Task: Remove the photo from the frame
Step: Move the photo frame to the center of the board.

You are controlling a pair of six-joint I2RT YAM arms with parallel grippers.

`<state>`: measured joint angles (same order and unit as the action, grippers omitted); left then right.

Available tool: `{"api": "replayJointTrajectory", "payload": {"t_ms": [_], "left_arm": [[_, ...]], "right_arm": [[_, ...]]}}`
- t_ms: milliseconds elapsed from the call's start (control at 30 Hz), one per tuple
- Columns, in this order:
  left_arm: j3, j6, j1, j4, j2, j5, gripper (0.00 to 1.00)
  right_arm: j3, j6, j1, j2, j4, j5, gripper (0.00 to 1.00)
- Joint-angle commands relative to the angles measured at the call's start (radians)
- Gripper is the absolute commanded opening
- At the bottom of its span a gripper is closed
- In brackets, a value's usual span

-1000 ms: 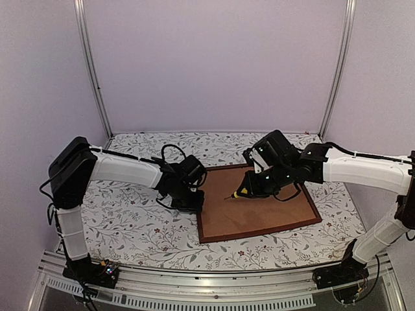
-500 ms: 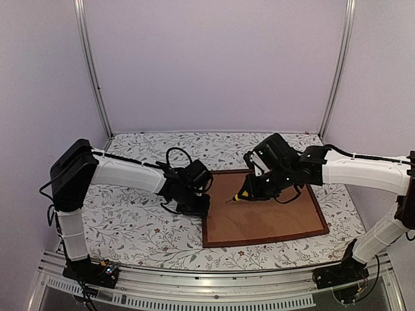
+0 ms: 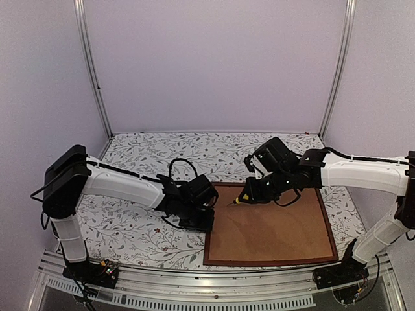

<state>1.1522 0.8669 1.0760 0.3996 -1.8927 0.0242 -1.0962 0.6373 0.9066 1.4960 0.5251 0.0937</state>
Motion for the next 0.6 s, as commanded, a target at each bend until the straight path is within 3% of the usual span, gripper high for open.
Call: {"api": "replayJointTrajectory", "payload": {"t_ms": [0, 200, 567], "left_arm": [[-0.057, 0.020, 0.039, 0.043, 0.026, 0.043, 0.19], [-0.075, 0.027, 0.044, 0.035, 0.052, 0.040, 0.21], [-0.072, -0.003, 0.013, 0.037, 0.127, 0.017, 0.38]], "right_arm": [[0.014, 0.001, -0.008, 0.028, -0.038, 0.033, 0.00], [0.008, 0.001, -0.006, 0.043, -0.047, 0.042, 0.00], [0.019, 0.003, -0.038, 0.095, -0.123, 0.130, 0.00]]}}
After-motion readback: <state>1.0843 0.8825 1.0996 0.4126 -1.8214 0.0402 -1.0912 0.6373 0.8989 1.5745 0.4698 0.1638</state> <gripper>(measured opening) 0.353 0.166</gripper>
